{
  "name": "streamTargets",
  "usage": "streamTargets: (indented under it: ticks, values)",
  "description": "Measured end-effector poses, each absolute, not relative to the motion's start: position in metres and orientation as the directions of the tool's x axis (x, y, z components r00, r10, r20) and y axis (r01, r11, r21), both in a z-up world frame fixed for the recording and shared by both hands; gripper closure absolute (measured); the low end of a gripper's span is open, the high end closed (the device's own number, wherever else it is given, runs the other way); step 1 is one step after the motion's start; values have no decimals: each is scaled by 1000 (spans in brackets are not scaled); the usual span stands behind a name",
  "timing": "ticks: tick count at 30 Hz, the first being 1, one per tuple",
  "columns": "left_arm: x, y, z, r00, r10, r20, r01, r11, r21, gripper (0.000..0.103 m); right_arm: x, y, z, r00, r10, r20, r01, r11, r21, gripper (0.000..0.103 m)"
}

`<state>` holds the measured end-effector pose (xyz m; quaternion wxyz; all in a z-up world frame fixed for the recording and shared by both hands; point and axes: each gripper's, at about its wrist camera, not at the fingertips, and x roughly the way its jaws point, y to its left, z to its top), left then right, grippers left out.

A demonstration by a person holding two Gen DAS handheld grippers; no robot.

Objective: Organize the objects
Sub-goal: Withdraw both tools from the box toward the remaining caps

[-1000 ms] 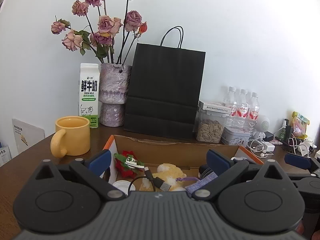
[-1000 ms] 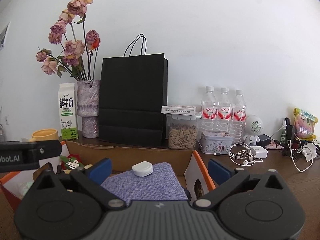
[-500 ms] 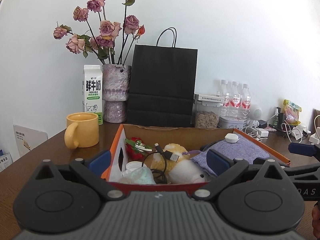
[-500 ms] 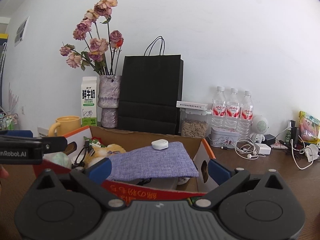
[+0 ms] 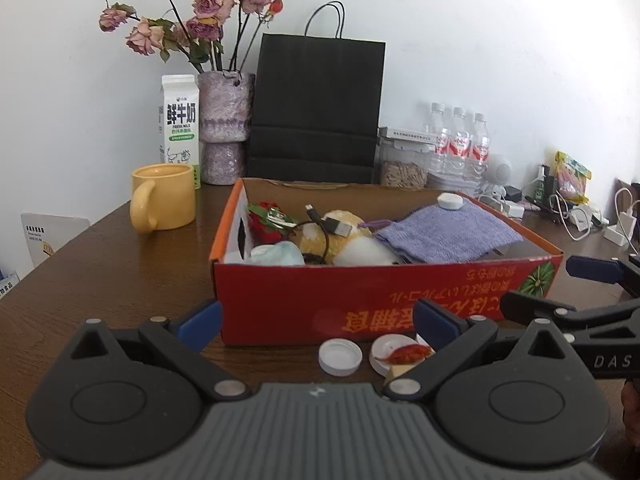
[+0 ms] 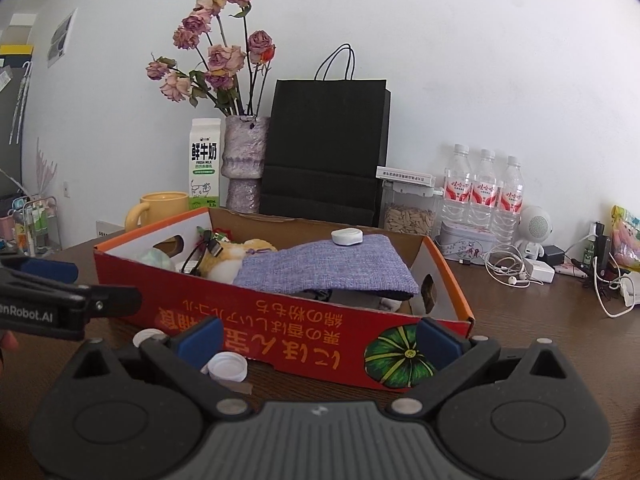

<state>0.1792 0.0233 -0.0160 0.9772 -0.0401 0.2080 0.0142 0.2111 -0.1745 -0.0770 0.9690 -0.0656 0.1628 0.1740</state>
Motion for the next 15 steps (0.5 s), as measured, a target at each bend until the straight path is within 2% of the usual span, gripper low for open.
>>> streamTargets:
  ticks: [10, 12, 15]
  values:
    - [181, -11, -27, 853, -18, -522, 4, 1000, -27, 0, 215, -193, -78, 900, 270, -342, -288, 958, -2, 0]
    - [183, -17, -29, 845, -20, -535, 11, 1000, -20, 6, 217, -194, -78, 901, 267, -343, -283, 959, 3, 0]
    - [187, -23, -31, 833, -30, -552, 18, 999, -28, 29, 217, -195, -79, 901, 266, -344, -282, 959, 3, 0]
